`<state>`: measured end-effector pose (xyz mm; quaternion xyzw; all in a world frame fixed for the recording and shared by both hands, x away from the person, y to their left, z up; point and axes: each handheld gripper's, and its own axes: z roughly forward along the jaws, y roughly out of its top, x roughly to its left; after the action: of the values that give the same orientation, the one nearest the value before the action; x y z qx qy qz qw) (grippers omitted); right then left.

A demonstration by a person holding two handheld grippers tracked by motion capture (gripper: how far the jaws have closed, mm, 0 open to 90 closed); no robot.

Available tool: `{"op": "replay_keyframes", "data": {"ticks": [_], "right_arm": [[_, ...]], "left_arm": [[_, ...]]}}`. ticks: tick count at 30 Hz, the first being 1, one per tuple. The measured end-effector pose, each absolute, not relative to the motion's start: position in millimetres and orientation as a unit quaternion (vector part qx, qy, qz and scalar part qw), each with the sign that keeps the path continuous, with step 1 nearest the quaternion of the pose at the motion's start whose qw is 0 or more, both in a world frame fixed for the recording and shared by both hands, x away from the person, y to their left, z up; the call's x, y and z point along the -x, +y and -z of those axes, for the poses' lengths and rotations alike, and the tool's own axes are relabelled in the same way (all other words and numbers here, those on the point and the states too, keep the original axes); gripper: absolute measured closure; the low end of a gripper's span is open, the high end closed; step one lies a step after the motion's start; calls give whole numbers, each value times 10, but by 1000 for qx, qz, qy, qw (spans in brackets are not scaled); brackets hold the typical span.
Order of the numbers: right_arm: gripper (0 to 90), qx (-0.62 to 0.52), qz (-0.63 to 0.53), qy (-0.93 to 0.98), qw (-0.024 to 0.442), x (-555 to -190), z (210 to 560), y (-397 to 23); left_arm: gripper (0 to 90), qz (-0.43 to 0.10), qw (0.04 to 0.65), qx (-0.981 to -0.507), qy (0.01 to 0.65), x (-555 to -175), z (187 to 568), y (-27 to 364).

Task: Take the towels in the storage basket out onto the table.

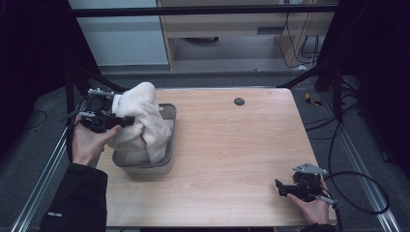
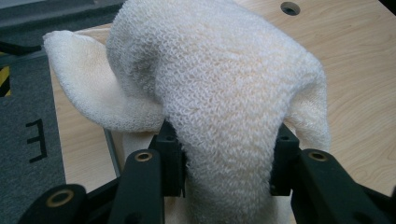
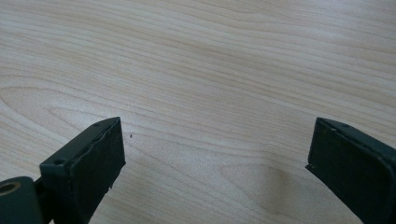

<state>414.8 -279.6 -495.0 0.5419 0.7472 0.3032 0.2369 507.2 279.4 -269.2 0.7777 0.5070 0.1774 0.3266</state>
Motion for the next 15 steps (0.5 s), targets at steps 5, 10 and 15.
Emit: {"op": "replay_keyframes", "data": {"ticks": [5,10,15], "right_arm": [[39,-542,-303,747,237,-4149,4950,-2796],[39,-542,-302,747,237,-4150,4950,-2796],[39,-543,-303,747,237,-4149,4949,-2796]], "left_arm": [[582,-180,328,-777,506,-5043,2583,2844],[581,-182,333,-775,506,-5017,2495,2878],[581,-185,345,-772,501,-4948,2347,2926]]}}
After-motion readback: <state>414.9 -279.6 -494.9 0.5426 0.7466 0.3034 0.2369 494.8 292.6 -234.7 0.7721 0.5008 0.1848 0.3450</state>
